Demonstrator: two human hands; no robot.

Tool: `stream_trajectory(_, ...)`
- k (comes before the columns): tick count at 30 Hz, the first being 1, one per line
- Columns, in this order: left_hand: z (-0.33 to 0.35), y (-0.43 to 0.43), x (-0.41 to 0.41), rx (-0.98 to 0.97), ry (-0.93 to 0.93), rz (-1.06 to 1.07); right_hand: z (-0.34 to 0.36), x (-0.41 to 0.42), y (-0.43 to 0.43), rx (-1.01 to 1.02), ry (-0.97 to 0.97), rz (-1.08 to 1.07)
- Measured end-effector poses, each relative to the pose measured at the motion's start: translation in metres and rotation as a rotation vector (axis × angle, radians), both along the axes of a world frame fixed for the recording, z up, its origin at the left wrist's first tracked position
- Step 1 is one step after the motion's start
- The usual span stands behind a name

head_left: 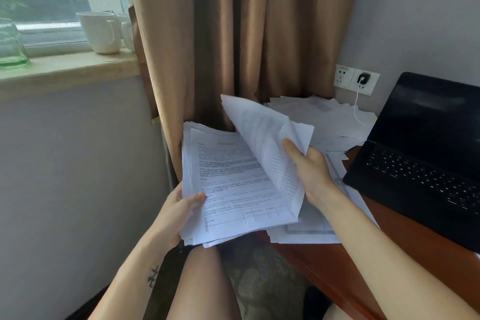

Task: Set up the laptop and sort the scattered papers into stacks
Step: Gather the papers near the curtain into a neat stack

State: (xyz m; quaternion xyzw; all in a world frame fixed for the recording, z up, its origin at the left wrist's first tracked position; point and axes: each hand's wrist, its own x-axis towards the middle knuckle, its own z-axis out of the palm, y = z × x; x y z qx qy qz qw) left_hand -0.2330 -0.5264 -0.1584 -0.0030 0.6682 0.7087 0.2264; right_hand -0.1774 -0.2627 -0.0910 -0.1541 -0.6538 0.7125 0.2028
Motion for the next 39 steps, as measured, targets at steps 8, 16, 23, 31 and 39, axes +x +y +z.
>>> stream_trajectory(8, -0.006, -0.003, -0.007, 0.007, -0.047, 0.015, 0.000, -0.011, 0.014, -0.155, -0.031, -0.228)
stream_trajectory(16, -0.006, -0.002, -0.007, 0.017, -0.048, -0.002, -0.026, 0.005, 0.024, -0.117, -0.038, -0.265)
stream_trajectory(23, -0.007, -0.001, -0.007, 0.016, -0.057, 0.007, 0.006, 0.008, 0.041, -0.330, 0.091, -0.155)
stream_trajectory(31, -0.005, -0.001, -0.006, 0.015, -0.053, 0.001, -0.048, 0.018, 0.043, -0.115, -0.153, -0.231)
stream_trajectory(39, 0.000, 0.001, -0.003, 0.064, -0.061, 0.000, -0.047, 0.024, 0.035, 0.304, -0.194, 0.069)
